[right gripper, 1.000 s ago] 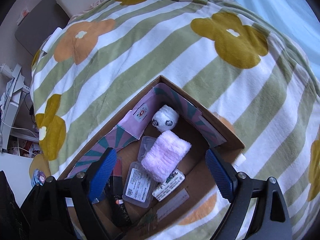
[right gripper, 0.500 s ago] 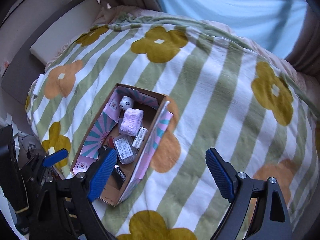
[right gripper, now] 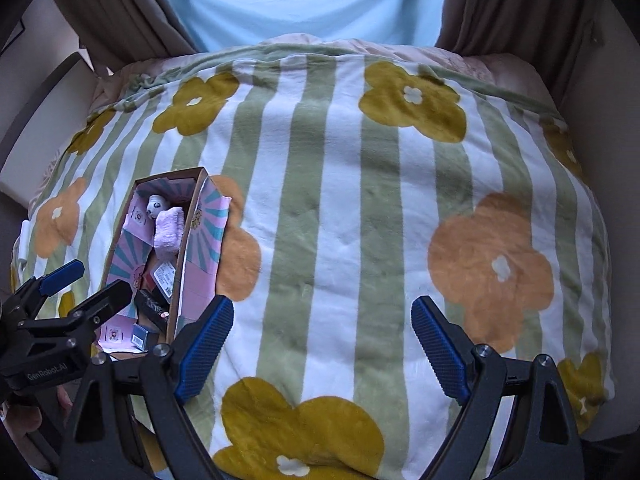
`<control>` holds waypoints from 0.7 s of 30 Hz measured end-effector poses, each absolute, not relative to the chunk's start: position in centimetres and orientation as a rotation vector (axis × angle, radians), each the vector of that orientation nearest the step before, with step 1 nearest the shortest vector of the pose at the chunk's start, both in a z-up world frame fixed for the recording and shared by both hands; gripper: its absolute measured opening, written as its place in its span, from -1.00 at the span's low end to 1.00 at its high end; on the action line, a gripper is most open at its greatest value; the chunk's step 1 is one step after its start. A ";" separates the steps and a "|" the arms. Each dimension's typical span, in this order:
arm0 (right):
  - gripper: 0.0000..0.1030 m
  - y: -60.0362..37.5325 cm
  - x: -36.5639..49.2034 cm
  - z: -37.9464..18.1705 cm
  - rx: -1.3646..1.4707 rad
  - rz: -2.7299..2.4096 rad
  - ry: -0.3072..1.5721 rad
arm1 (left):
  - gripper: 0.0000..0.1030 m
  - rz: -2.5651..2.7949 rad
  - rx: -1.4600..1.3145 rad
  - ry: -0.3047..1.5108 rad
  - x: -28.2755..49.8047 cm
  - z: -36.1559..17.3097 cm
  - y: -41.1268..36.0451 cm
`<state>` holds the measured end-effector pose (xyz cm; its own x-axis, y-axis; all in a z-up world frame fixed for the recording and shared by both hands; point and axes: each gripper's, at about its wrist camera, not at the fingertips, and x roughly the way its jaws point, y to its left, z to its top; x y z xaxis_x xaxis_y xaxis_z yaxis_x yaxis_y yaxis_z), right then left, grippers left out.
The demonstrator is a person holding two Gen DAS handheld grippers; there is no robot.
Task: Organize objects
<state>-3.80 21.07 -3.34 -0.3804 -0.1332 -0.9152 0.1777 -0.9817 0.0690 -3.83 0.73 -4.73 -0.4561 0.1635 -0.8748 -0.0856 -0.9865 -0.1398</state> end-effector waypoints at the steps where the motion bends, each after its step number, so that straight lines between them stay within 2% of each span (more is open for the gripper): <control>1: 0.72 21.5 -3.7 -3.3 1.636 -2.474 0.049 | 1.00 2.556 -1.545 -0.099 -3.8 -4.6 1.0; 21: 0.72 23.0 -2.8 -2.6 1.646 -2.535 -0.006 | 1.00 2.528 -1.525 -0.100 -3.7 -4.3 1.5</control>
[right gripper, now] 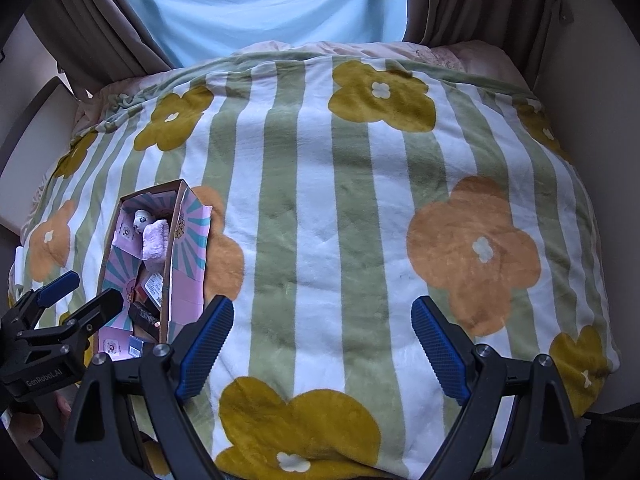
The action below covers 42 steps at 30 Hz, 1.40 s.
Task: Organize objects
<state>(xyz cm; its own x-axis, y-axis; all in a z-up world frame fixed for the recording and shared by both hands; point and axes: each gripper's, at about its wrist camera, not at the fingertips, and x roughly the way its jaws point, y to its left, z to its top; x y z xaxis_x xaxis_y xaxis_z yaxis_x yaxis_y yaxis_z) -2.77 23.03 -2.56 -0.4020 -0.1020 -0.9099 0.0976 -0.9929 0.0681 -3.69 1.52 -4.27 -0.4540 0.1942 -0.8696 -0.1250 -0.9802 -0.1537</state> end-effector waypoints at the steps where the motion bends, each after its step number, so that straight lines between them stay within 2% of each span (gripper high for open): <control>1: 0.72 23.0 -2.8 -2.6 1.646 -2.534 -0.003 | 1.00 2.529 -1.525 -0.098 -3.7 -4.3 1.5; 42: 0.72 23.0 -2.9 -2.1 1.638 -2.534 -0.007 | 1.00 2.564 -1.538 -0.120 -3.4 -4.4 0.7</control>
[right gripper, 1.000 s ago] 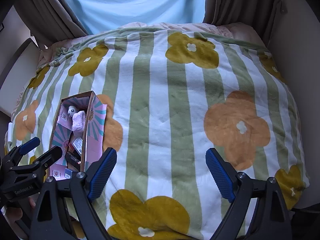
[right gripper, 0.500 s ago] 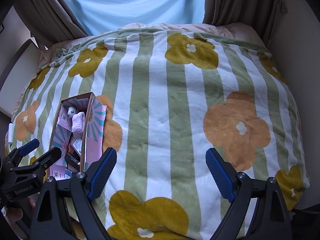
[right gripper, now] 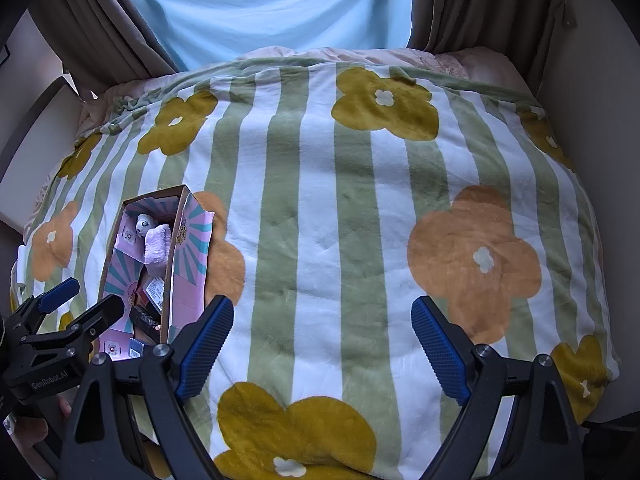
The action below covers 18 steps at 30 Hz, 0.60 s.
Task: Organize objects
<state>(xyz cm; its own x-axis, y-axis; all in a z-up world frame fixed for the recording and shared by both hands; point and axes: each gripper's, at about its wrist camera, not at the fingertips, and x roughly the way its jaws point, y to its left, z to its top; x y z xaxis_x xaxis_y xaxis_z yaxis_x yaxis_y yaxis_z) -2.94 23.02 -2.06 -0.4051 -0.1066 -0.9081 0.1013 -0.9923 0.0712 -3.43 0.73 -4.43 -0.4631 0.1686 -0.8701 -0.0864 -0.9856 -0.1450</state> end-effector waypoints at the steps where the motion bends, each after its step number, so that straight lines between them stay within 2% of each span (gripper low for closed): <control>1: 0.72 23.0 -2.9 -2.1 1.641 -2.534 -0.006 | 1.00 2.565 -1.539 -0.119 -3.4 -4.4 0.8; 18: 0.72 22.9 -3.3 -1.7 1.631 -2.535 -0.006 | 1.00 2.579 -1.566 -0.131 -3.8 -4.6 0.8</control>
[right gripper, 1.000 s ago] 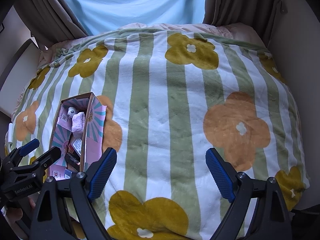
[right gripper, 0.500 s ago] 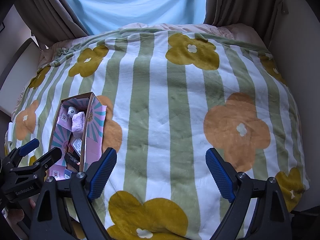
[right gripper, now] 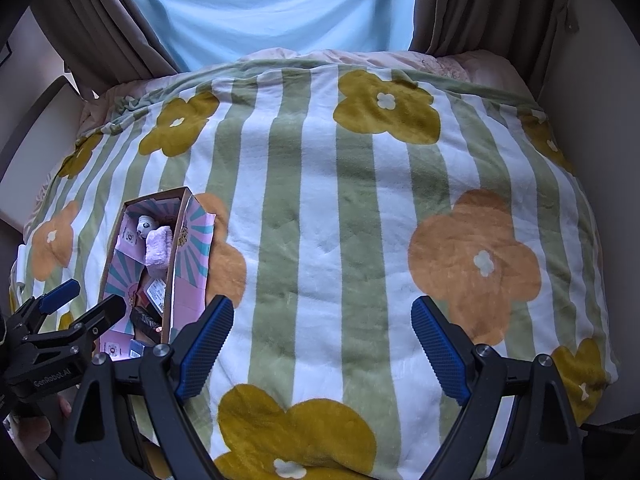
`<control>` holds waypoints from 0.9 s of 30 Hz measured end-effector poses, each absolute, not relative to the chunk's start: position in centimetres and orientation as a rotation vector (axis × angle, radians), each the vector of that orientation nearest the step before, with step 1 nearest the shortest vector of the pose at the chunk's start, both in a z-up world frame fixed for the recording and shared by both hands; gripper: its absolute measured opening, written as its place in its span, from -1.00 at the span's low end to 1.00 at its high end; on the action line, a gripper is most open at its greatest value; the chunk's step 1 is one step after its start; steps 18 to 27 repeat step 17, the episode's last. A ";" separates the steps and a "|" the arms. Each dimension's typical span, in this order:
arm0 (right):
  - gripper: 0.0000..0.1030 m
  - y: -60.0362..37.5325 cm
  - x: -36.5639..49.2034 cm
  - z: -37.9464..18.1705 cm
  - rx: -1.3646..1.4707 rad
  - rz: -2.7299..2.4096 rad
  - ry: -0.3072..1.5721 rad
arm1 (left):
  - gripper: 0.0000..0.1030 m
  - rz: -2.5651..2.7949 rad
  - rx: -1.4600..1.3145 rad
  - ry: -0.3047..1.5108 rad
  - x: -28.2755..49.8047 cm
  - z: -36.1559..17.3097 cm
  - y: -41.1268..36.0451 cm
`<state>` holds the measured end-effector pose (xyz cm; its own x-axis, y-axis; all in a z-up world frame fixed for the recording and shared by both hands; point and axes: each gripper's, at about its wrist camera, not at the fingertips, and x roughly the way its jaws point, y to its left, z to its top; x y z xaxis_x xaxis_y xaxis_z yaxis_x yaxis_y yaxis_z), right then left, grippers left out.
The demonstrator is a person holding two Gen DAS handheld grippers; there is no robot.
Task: Organize objects
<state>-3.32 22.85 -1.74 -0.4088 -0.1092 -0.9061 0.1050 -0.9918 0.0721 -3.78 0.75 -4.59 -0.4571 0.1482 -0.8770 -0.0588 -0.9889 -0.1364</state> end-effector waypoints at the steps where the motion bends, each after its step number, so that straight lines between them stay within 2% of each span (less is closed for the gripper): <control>1: 0.72 22.9 -3.4 -1.7 1.630 -2.535 -0.006 | 1.00 2.579 -1.563 -0.136 -3.8 -4.6 0.7; 27: 0.72 22.9 -3.6 -1.5 1.630 -2.534 -0.003 | 1.00 2.653 -1.513 -0.110 -2.9 -4.0 1.3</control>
